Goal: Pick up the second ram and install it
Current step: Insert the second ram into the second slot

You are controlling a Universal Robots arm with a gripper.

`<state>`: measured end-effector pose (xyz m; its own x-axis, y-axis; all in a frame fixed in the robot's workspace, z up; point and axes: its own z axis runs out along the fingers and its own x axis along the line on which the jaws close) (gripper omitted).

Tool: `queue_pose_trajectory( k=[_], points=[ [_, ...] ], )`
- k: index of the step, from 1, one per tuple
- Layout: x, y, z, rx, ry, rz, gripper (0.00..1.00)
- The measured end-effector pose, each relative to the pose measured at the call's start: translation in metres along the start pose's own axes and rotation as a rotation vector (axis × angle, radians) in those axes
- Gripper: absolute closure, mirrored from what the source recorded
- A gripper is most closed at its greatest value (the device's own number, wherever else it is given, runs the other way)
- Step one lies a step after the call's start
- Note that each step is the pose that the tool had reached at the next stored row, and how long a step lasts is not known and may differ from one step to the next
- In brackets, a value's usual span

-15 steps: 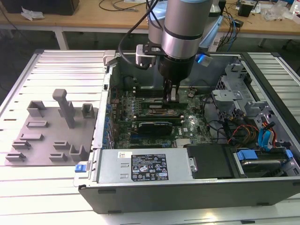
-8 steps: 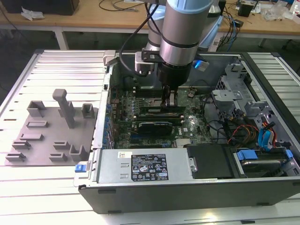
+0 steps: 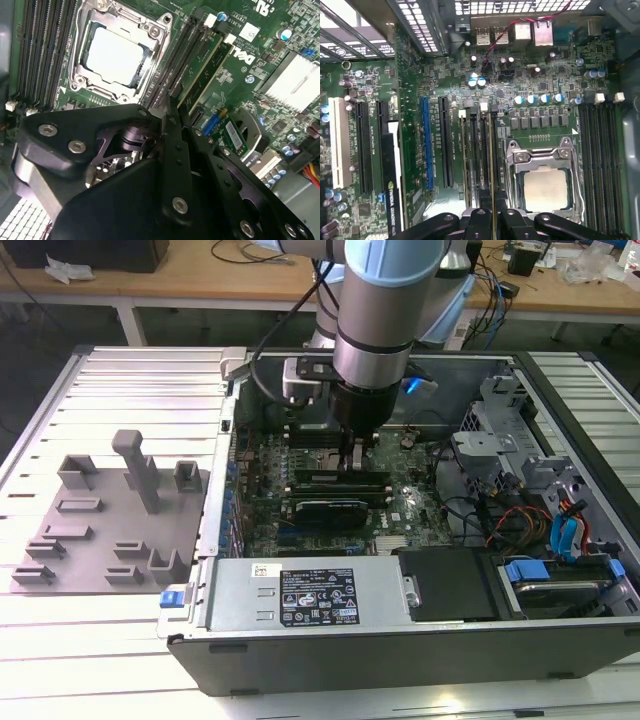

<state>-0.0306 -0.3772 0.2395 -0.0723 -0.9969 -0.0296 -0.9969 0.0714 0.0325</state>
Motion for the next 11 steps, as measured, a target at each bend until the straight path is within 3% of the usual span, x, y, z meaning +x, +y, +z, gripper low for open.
queue_pose_trajectory(
  k=[5,11],
  points=[
    [-0.0001,0.0000,0.0095,0.0000,-0.0001,0.000,0.89],
    [-0.0017,0.0000,0.0116,-0.0002,0.0002,-0.009,0.89]
  ],
)
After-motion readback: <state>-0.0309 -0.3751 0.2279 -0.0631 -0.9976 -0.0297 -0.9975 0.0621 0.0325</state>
